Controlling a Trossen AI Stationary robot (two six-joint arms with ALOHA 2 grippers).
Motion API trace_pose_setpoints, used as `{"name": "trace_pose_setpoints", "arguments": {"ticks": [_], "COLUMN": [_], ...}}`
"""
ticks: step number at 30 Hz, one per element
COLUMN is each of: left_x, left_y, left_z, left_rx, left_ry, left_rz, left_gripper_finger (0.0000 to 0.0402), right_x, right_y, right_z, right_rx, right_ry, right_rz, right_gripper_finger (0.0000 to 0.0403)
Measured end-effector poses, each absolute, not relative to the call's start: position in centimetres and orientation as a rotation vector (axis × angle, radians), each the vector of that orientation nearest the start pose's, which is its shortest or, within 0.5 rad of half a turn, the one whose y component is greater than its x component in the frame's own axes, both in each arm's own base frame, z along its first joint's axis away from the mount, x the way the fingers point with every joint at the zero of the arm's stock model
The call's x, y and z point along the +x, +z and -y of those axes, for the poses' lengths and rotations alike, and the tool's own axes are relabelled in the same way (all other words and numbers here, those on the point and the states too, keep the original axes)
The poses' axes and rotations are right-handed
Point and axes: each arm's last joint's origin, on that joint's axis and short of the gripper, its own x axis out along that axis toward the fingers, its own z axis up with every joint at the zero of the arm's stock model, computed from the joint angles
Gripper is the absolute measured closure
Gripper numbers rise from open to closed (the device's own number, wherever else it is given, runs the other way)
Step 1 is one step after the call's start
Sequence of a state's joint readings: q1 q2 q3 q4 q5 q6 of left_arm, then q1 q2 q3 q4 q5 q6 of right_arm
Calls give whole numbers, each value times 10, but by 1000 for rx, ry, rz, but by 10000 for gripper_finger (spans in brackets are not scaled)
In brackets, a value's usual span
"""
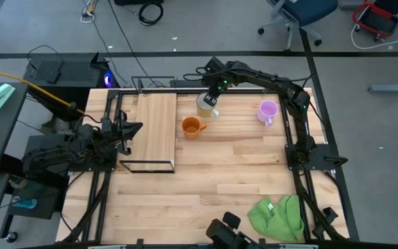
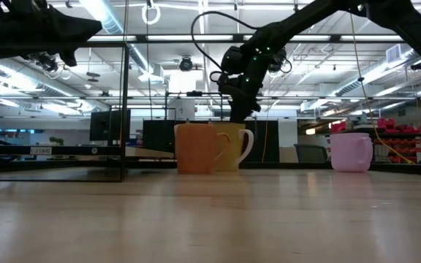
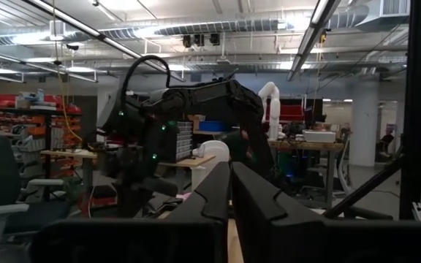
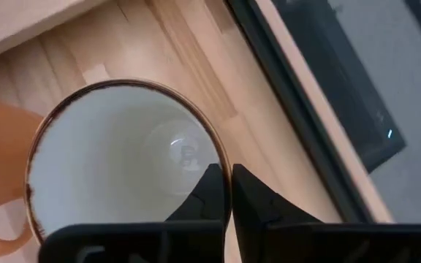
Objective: Stack small to large cups/mugs on shelf
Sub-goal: Adjust the yellow mug
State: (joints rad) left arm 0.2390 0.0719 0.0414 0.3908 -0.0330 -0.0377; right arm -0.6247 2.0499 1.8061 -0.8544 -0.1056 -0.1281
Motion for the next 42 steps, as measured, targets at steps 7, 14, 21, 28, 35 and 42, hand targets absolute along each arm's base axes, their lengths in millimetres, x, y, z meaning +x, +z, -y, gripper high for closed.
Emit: {"name": "trace_pose_setpoints", "arguments": {"ticks": [7,14,21,28,35,42], "left_x": [91,91,91,91,91,90], "left_y": [209,209,209,209,209,210], "left_z": [-23,-24,-24,-24,-24,-24], "left_rx": [1,4,6,5,19,16], "left_ry": [263,280,282,283,292,310], "left_rz": [364,364,364,364,362,365], "left_gripper_finger": [378,383,382,378,385,378], "right_x": [362,366,368,368,373,386], "right_y": [253,256,257,258,253,241], "right_z": [254,256,256,257,260,269], "right_rx": [201,138,101,76,75,92], "right_ry": [-282,-225,-188,-181,-166,-159], "right_rz": [-1005,-953,-925,-923,-896,-908], "right_gripper_finger": [394,394,394,394,394,394]}}
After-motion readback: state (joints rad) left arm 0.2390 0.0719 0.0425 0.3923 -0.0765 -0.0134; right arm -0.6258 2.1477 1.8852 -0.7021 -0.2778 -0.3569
